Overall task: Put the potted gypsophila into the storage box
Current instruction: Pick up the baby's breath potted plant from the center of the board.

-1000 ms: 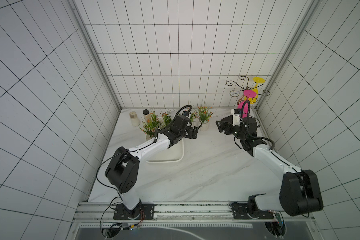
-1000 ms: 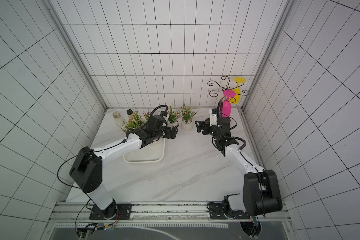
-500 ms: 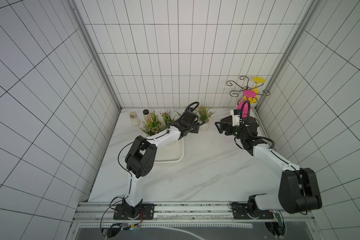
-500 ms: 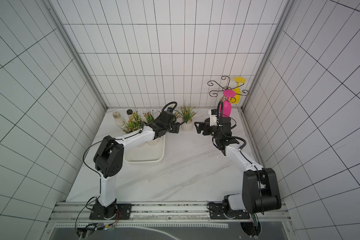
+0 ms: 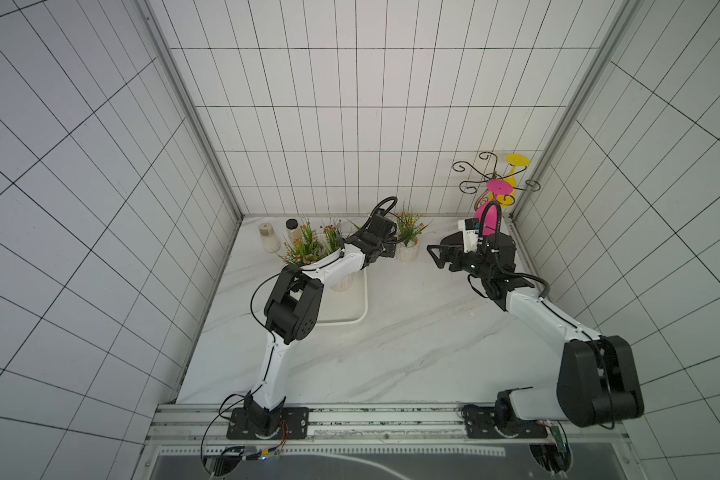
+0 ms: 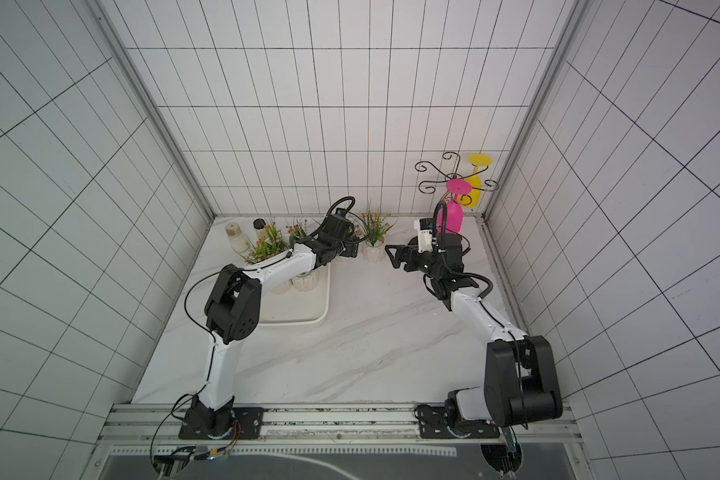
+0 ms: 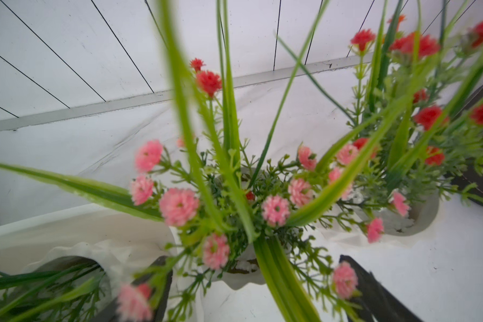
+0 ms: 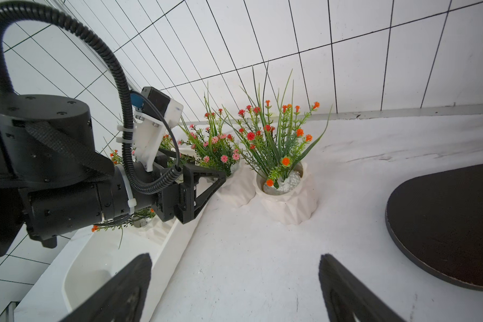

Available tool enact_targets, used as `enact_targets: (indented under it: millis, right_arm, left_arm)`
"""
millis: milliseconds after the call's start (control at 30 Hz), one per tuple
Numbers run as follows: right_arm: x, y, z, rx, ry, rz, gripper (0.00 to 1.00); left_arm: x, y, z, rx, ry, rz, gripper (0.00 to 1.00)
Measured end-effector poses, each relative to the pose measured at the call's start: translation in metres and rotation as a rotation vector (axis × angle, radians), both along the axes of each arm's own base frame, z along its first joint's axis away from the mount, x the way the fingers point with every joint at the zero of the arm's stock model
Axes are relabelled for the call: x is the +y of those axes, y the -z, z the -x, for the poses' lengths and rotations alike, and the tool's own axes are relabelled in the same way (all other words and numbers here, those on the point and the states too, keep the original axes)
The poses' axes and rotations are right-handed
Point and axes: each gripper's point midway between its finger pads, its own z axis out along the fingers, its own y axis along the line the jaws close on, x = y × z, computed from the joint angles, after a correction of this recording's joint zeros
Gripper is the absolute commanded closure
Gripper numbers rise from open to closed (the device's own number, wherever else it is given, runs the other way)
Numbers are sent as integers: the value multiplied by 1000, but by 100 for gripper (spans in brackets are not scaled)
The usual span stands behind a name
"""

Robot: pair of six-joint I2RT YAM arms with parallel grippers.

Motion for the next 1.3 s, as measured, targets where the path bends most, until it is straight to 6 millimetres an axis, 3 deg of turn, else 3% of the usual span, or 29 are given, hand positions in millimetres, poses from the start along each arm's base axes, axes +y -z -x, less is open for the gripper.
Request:
enact_targets:
  millis: [433,833,1300]
  right_arm:
    - [-1,1,2,1,-2,-10,5]
    - [-1,3,3,6,-4,-17,5]
    - [0,3,4,3,-13,-24,5]
  left_arm:
    - [-1,27,-16,3,13,-79,7]
    - [6,31,-29,-12,23,-91,7]
    - [-9,36,-41,-8,87,-70,14]
